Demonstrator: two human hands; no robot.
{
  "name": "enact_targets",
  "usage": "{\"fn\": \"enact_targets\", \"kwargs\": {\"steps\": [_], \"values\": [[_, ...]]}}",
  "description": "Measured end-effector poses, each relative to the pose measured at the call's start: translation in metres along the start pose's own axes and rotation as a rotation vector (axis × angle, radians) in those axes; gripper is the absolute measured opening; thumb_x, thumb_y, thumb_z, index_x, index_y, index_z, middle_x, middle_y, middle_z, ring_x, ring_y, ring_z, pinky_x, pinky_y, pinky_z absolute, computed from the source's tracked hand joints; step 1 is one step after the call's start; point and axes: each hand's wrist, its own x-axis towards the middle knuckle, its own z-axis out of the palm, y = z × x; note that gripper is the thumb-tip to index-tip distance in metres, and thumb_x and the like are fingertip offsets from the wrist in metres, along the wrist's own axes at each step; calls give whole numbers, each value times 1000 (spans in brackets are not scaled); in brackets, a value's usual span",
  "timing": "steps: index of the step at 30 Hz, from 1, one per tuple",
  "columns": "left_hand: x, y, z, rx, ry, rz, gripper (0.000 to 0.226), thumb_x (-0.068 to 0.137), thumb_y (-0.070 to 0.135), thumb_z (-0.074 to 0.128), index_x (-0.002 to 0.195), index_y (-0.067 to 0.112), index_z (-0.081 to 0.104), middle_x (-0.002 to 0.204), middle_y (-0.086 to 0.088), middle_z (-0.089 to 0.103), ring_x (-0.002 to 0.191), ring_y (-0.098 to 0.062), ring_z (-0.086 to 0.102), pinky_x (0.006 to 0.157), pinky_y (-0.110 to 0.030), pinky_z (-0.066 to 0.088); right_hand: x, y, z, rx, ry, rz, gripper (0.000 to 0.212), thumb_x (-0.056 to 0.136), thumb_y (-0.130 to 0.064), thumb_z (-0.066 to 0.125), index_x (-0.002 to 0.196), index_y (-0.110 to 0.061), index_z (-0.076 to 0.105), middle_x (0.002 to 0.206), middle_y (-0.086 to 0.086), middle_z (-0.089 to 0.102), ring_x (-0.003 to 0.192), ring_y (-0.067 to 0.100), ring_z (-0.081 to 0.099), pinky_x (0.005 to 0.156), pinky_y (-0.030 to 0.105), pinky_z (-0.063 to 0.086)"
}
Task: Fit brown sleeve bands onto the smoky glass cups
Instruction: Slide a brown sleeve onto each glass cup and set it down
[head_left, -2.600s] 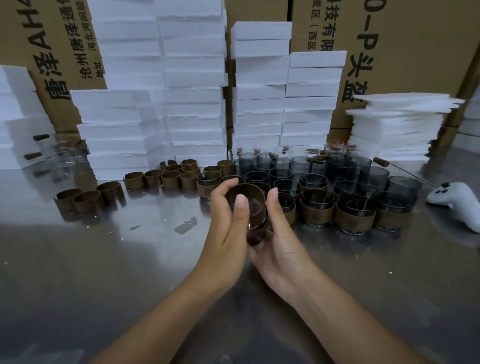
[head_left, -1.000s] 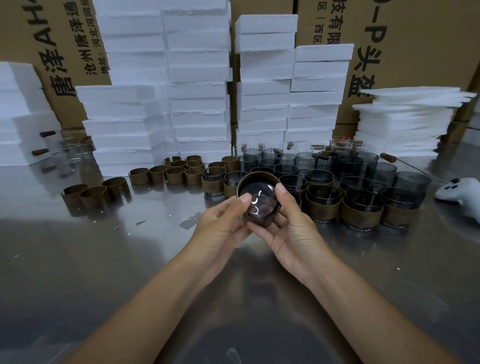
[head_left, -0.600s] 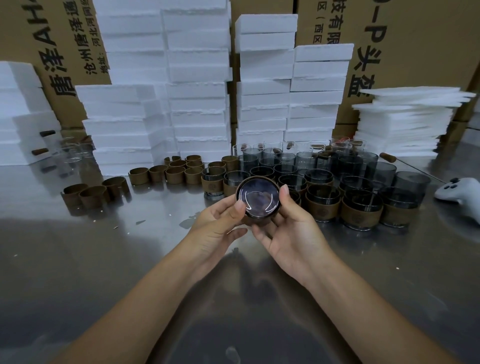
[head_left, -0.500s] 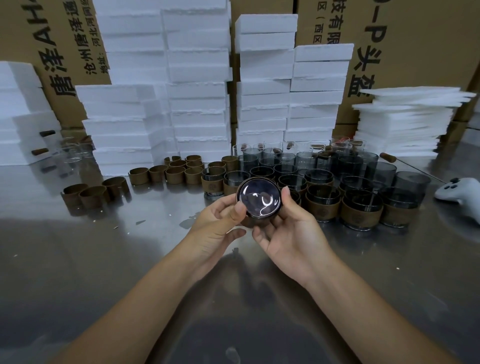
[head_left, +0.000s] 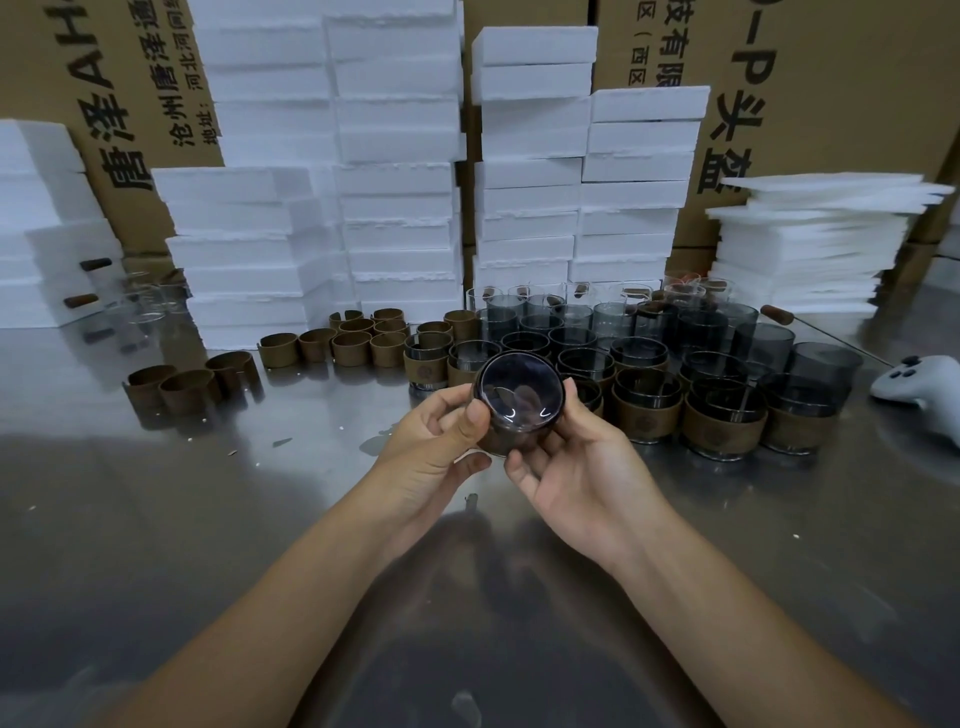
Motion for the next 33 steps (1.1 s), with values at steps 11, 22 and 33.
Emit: {"fn": "enact_targets", "kwargs": {"steps": [11,22,33], "values": [[-2,13,0,-50,35,88,110,28,48,94,121,1,58,105,-11,72,92,-16,68,73,-21,54,3,2,-4,-434,26,38,51,93,-60,37,107,-20,66,90,5,74,72,16,69,56,27,52],[-3,5,0,234,18,53,48,67,48,72,111,30,66,111,4,71,110,-12,62,83,-24,46,3,-3,-5,-364,34,-316,64,66,-42,67,124,-15,60,115,12,69,101,21,68,92,45,53],[-4,1,-8,291,-53,29,52,78,26,64,128,16,57,121,-4,68,117,-18,60,103,-37,45,5,1,-21,-858,10,-507,62,68,-11,84,114,-40,53,116,-5,61,105,8,63,81,22,54]]}}
